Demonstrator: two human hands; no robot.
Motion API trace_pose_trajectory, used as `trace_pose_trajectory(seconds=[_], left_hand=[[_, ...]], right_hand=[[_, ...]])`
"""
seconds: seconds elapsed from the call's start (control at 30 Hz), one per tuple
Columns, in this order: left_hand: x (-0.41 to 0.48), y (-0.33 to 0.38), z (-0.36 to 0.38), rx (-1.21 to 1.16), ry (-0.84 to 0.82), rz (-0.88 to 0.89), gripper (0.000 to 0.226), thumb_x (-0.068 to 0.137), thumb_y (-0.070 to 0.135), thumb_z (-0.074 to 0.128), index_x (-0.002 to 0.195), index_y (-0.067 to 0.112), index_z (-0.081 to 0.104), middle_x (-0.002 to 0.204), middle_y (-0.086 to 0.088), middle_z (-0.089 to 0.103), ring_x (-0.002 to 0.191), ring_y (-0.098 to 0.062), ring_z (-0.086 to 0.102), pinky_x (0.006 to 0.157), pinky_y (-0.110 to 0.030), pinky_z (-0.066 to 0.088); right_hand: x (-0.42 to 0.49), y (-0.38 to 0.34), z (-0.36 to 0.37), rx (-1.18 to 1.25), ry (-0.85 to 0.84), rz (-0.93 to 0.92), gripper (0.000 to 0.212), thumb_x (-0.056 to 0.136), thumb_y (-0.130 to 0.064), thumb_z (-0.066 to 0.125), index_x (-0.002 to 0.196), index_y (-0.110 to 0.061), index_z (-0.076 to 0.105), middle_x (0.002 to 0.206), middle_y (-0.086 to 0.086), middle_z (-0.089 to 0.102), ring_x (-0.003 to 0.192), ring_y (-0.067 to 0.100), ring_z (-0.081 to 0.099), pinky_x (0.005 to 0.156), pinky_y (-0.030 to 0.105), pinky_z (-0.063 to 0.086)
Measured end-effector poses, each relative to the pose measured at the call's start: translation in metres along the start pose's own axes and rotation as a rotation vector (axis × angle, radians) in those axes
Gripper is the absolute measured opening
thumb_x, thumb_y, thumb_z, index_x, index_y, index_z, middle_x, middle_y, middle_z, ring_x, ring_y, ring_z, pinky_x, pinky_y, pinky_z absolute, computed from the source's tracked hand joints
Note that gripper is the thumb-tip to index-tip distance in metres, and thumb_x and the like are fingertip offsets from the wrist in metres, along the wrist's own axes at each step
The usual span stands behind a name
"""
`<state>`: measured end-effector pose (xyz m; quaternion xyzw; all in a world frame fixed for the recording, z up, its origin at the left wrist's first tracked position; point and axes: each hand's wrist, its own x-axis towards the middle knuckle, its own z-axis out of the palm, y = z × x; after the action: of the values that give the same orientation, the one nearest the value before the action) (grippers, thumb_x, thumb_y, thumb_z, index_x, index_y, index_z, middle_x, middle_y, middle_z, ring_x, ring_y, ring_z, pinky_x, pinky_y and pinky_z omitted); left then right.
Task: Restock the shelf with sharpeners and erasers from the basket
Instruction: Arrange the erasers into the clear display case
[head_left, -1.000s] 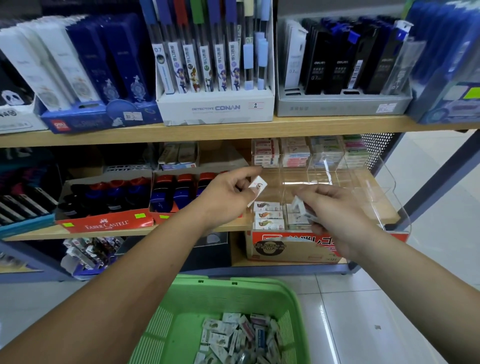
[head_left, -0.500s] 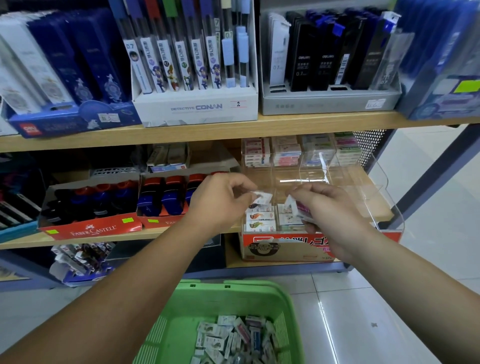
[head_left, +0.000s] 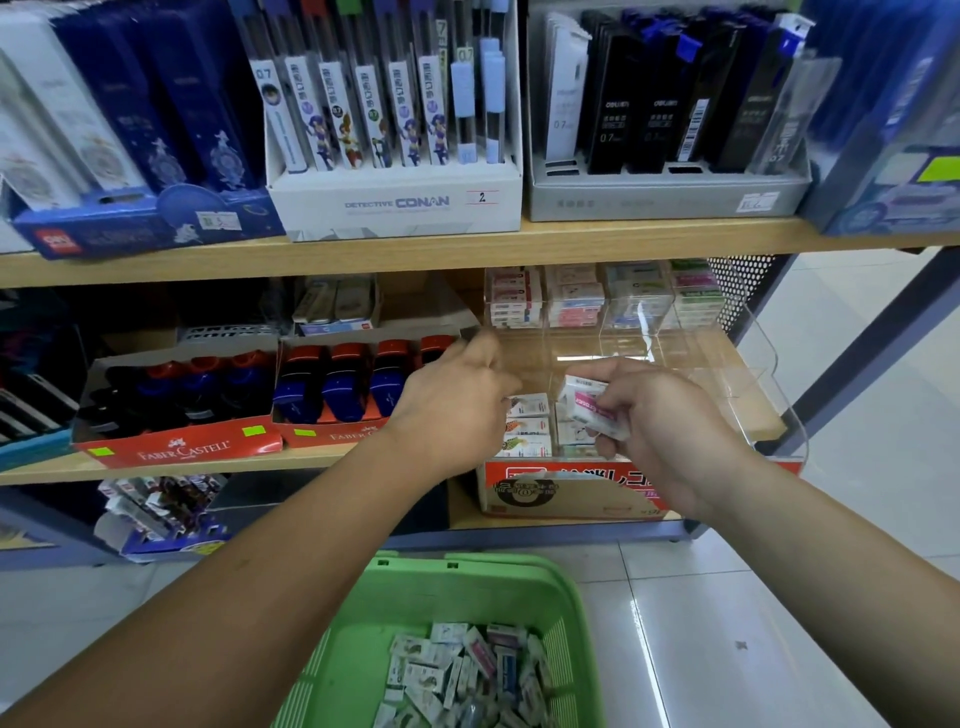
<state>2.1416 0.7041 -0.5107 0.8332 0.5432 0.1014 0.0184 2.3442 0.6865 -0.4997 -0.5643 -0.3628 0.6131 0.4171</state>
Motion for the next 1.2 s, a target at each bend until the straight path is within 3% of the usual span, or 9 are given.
trace_pose_trajectory(seconds=[0.1, 0.2, 0.27, 0.4, 0.6, 0.8, 0.9, 1.07, 1.2], left_hand=[[-0.004, 0.007, -0.009, -0.411, 0.089, -0.121, 0.028, 0.101, 0.026, 0.06, 0.128, 0.028, 0.069, 0.116, 0.011, 0.057, 0.103, -0.007, 0.057, 0.081, -0.027, 0.051], [-0.01, 0.022, -0.021, -1.02, -0.128, -0.293, 0.032, 0.099, 0.037, 0.066, 0.129, 0.026, 0.066, 0.1, 0.006, 0.074, 0.087, -0.007, 0.072, 0.069, -0.02, 0.053], [-0.015, 0.026, -0.022, -1.142, -0.153, -0.271, 0.034, 0.095, 0.025, 0.074, 0.127, 0.021, 0.066, 0.095, 0.0, 0.077, 0.08, -0.009, 0.074, 0.063, -0.018, 0.053], [-0.015, 0.013, -0.022, -1.205, -0.1, -0.342, 0.048, 0.093, 0.013, 0.076, 0.138, 0.019, 0.06, 0.096, -0.003, 0.077, 0.089, -0.025, 0.074, 0.071, -0.024, 0.057], [-0.013, 0.006, -0.025, -1.236, -0.157, -0.441, 0.035, 0.103, 0.011, 0.058, 0.137, 0.021, 0.065, 0.112, -0.001, 0.072, 0.095, -0.014, 0.073, 0.087, -0.031, 0.062], [-0.012, 0.022, -0.03, -1.205, -0.143, -0.465, 0.017, 0.104, 0.024, 0.059, 0.111, 0.025, 0.074, 0.099, -0.001, 0.078, 0.085, -0.012, 0.071, 0.069, -0.026, 0.054], [-0.01, 0.024, -0.029, -1.199, -0.045, -0.493, 0.013, 0.096, 0.02, 0.07, 0.109, 0.02, 0.071, 0.101, -0.006, 0.078, 0.092, -0.023, 0.074, 0.076, -0.036, 0.062], [-0.012, 0.03, -0.028, -1.252, -0.013, -0.469, 0.038, 0.096, 0.006, 0.069, 0.128, 0.025, 0.062, 0.098, -0.005, 0.077, 0.085, -0.025, 0.077, 0.084, -0.041, 0.064], [-0.012, 0.029, -0.027, -1.255, 0.006, -0.474, 0.028, 0.094, 0.001, 0.069, 0.116, 0.019, 0.066, 0.101, -0.009, 0.076, 0.087, -0.023, 0.078, 0.083, -0.041, 0.064]], right_hand=[[-0.001, 0.006, -0.005, -0.02, -0.063, -0.073, 0.039, 0.091, 0.012, 0.052, 0.108, -0.012, 0.078, 0.099, 0.019, 0.073, 0.077, 0.026, 0.062, 0.058, 0.035, 0.047], [-0.004, 0.009, 0.0, -0.068, -0.101, -0.141, 0.036, 0.091, 0.009, 0.063, 0.108, -0.018, 0.079, 0.106, 0.014, 0.077, 0.083, 0.024, 0.068, 0.062, 0.033, 0.051], [-0.007, 0.008, 0.006, -0.072, -0.09, -0.173, 0.029, 0.093, 0.007, 0.067, 0.109, -0.015, 0.077, 0.103, 0.011, 0.079, 0.086, 0.025, 0.073, 0.066, 0.033, 0.055], [-0.011, 0.003, 0.005, 0.027, 0.017, -0.16, 0.016, 0.095, -0.003, 0.071, 0.11, -0.008, 0.076, 0.1, 0.011, 0.08, 0.095, 0.029, 0.078, 0.076, 0.04, 0.062], [-0.017, -0.003, -0.006, 0.0, 0.032, -0.086, 0.021, 0.097, -0.008, 0.071, 0.118, -0.006, 0.071, 0.101, 0.012, 0.08, 0.093, 0.029, 0.079, 0.073, 0.039, 0.059], [-0.024, -0.007, -0.023, 0.034, 0.051, -0.096, 0.02, 0.094, 0.0, 0.071, 0.114, 0.0, 0.069, 0.101, 0.018, 0.079, 0.086, 0.033, 0.078, 0.073, 0.041, 0.061], [-0.027, -0.01, -0.033, 0.176, 0.011, -0.052, 0.025, 0.092, 0.008, 0.068, 0.117, 0.003, 0.067, 0.105, 0.023, 0.078, 0.093, 0.035, 0.078, 0.073, 0.035, 0.064], [-0.031, -0.009, -0.04, 0.262, -0.049, -0.026, 0.036, 0.091, 0.023, 0.057, 0.121, 0.006, 0.067, 0.109, 0.032, 0.074, 0.098, 0.035, 0.078, 0.082, 0.035, 0.065], [-0.027, -0.007, -0.042, 0.234, -0.001, -0.074, 0.037, 0.087, 0.019, 0.067, 0.12, 0.002, 0.067, 0.106, 0.024, 0.071, 0.095, 0.037, 0.078, 0.079, 0.036, 0.066]])
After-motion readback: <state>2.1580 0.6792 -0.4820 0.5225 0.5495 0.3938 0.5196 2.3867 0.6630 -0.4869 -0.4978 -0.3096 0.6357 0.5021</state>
